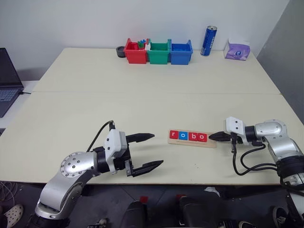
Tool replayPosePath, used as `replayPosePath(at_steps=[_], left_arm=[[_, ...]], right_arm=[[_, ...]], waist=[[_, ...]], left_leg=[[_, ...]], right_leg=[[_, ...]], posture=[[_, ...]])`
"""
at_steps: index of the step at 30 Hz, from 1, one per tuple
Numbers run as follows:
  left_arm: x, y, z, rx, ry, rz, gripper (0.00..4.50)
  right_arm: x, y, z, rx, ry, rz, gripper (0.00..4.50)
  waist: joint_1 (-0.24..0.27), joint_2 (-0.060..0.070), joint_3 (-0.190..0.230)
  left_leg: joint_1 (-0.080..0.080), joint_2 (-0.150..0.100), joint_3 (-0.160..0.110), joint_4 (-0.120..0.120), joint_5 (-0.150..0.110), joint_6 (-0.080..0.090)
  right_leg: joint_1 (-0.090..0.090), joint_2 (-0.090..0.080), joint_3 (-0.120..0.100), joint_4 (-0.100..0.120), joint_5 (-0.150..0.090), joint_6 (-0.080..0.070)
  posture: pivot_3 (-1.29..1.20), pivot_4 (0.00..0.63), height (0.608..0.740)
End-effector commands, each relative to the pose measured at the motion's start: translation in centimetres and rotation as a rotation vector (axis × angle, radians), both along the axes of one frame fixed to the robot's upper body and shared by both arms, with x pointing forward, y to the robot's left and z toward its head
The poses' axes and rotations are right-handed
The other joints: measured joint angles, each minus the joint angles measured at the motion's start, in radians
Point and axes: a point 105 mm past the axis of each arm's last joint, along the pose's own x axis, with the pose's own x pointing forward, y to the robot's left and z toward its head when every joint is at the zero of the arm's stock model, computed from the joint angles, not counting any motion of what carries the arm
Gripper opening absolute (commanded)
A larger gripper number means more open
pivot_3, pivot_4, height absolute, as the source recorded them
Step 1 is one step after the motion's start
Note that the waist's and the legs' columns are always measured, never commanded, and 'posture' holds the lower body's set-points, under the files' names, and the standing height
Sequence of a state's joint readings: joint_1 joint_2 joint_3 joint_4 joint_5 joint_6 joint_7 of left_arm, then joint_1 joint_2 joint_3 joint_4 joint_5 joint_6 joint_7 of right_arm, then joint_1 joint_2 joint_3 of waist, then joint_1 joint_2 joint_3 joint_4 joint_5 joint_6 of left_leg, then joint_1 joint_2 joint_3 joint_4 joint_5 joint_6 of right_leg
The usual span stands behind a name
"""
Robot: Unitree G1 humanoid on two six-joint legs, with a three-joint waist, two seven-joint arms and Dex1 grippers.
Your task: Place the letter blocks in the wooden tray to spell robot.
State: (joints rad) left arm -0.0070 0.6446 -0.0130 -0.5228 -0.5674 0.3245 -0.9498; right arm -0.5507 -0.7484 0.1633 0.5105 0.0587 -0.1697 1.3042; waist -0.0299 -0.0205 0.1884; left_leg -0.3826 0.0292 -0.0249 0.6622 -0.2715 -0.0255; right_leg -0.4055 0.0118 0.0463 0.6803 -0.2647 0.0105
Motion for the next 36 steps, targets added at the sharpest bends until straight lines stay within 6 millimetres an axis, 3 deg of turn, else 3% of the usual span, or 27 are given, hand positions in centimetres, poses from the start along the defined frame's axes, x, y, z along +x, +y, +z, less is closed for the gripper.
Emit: replayPosePath(at_steps=[1, 21, 27, 31, 36], left_arm=[[-0.4, -0.2, 1.0, 0.002, -0.046, -0.014, 4.50], [-0.4, -0.1, 1.0, 0.008, -0.052, -0.009, 4.50], [-0.5, -0.3, 1.0, 0.003, -0.054, -0.016, 4.50], [-0.7, -0.4, 0.7, -0.005, -0.050, -0.025, 4.50], [-0.3, -0.7, 0.3, -0.014, -0.057, -0.028, 4.50]], right_arm=[[0.4, 0.5, 0.5, -0.003, -0.031, 0.015, 0.01], [0.8, 1.1, 1.0, 0.016, -0.043, 0.018, 0.01], [0.8, -1.6, 4.2, 0.053, -0.062, -0.106, 0.01], [-0.7, -3.2, 6.0, 0.163, -0.059, -0.268, 0.94], [-1.4, -7.1, 7.5, 0.421, -0.118, -0.733, 2.73]], waist=[[0.000, 0.000, 0.000], [0.000, 0.000, 0.000], [0.001, 0.001, 0.000], [0.004, 0.000, 0.000], [0.005, 0.001, 0.000]], left_leg=[[0.000, 0.000, 0.000, 0.000, 0.000, 0.000], [0.000, 0.000, 0.000, 0.000, 0.000, 0.000], [0.000, 0.000, 0.000, 0.000, 0.000, 0.000], [-0.001, 0.000, -0.001, 0.000, 0.000, 0.000], [-0.002, 0.000, -0.003, 0.000, 0.000, 0.000]], right_leg=[[0.000, 0.000, 0.000, 0.000, 0.000, 0.000], [0.000, 0.000, 0.000, 0.000, 0.000, 0.000], [0.000, 0.000, 0.000, 0.000, 0.000, 0.000], [0.000, -0.001, 0.000, 0.000, 0.000, 0.000], [0.000, -0.001, 0.001, 0.000, -0.001, 0.001]], posture=[[0.00, 0.150, 0.740], [0.00, 0.150, 0.740], [0.00, 0.150, 0.740], [0.00, 0.150, 0.740], [0.00, 0.150, 0.740]])
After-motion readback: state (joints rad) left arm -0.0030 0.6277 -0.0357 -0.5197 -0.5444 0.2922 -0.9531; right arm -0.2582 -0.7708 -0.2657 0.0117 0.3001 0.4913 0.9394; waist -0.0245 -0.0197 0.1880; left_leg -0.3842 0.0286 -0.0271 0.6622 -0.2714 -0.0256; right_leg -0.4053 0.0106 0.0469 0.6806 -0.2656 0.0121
